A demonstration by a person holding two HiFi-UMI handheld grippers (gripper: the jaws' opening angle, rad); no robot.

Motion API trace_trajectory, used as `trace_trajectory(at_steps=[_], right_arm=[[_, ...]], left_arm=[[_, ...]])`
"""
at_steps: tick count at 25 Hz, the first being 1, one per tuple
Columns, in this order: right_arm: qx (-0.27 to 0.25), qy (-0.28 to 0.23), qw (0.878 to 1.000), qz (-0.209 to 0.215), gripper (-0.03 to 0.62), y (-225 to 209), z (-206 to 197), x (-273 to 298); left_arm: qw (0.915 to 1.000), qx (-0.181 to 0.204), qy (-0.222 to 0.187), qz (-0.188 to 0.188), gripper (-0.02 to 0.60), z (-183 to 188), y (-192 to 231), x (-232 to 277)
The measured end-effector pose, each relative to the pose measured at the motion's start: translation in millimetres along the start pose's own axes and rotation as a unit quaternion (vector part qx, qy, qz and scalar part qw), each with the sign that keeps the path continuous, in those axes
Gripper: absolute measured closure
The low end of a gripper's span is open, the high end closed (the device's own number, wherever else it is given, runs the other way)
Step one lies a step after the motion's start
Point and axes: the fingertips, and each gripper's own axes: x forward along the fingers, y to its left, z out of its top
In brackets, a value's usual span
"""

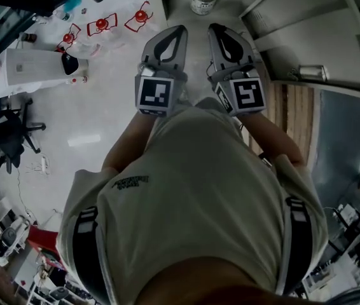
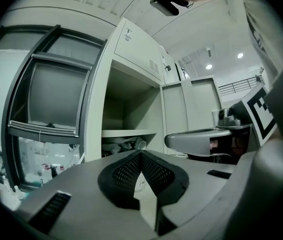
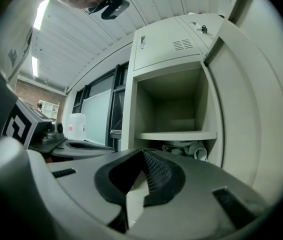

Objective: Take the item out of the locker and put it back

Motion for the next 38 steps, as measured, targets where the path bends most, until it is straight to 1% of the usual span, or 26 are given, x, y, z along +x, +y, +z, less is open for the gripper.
trace_trajectory(at_steps=[5, 9, 13, 19, 24, 30, 31, 32, 34, 36, 38], right_arm=[[-0.001, -0.002, 1.0, -0.003, 0.591, -5.5, 3.2, 7.8], [0.005, -0.001, 1.0, -0.002, 0.591, -10.3, 1.4, 11.9], [0.004, -0.004, 1.0, 0.009, 0.591, -12.2, 1.2, 9.8], [0.006, -0.003, 1.0, 0.026, 0.591, -20.9, 3.5, 5.1], [0.008, -0.002, 0.999, 0.037, 0.591, -25.2, -2.9, 9.3], [0.003, -0.002, 0.999, 0.039, 0.589, -27.4, -6.0, 10.6], [0.004, 0.0, 0.999, 0.04, 0.578, -28.4, -6.0, 11.8], [0.007, 0.002, 0.999, 0.041, 0.532, -29.5, -6.5, 13.4], [0.012, 0.008, 0.999, 0.042, 0.495, -32.7, -9.9, 18.0], [0.014, 0.013, 0.999, 0.041, 0.434, -36.8, -15.8, 25.0], [0.014, 0.017, 0.999, 0.04, 0.408, -40.1, -20.6, 31.7]], left_arm=[[1.0, -0.001, -0.003, -0.007, 0.566, 4.5, 3.2, 9.6], [1.0, 0.0, -0.002, -0.006, 0.566, 4.5, 3.0, 14.7], [1.0, -0.003, 0.001, 0.001, 0.566, 3.2, -1.9, 15.5], [0.9998, 0.004, -0.003, 0.017, 0.566, 7.9, -10.0, 21.6], [0.9997, 0.004, 0.008, 0.023, 0.566, 3.3, -12.6, 27.6], [0.9995, 0.004, 0.007, 0.032, 0.566, 2.1, -10.0, 29.7], [0.9994, 0.003, 0.007, 0.034, 0.566, 2.4, -9.2, 30.8], [0.9994, 0.003, 0.008, 0.035, 0.566, 2.6, -8.5, 32.1], [0.9993, 0.002, 0.008, 0.037, 0.566, 0.6, -6.6, 35.8], [0.9992, 0.004, 0.007, 0.039, 0.566, -5.3, -3.2, 41.1], [0.9991, 0.004, 0.008, 0.043, 0.566, -10.1, 0.6, 45.8]])
